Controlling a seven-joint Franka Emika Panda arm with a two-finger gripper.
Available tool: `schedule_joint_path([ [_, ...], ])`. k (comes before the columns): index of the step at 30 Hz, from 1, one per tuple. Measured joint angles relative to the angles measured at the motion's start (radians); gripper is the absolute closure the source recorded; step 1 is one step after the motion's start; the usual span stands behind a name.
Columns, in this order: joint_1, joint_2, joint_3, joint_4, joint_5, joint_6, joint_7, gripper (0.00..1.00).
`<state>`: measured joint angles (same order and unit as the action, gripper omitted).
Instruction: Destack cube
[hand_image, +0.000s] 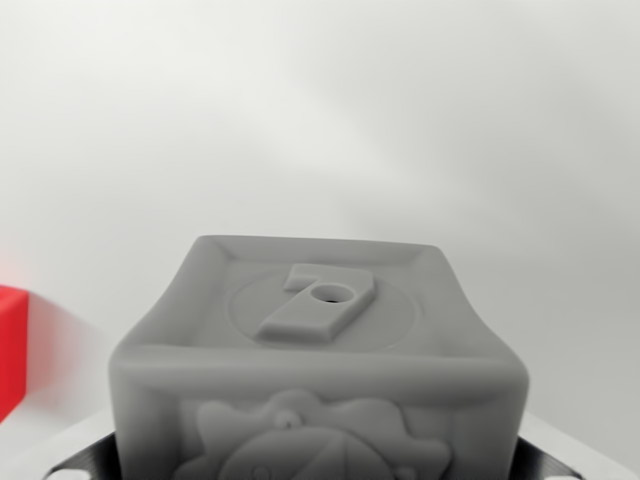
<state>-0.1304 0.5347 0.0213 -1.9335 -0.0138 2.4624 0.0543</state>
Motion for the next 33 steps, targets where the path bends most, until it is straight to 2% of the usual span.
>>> schedule_joint_path([
  [14, 0.000, 0.077, -0.001, 0.009, -0.001, 0.067, 0.000, 1.00],
  [33, 0.002, 0.156, -0.003, 0.031, -0.002, 0.124, 0.000, 1.00],
])
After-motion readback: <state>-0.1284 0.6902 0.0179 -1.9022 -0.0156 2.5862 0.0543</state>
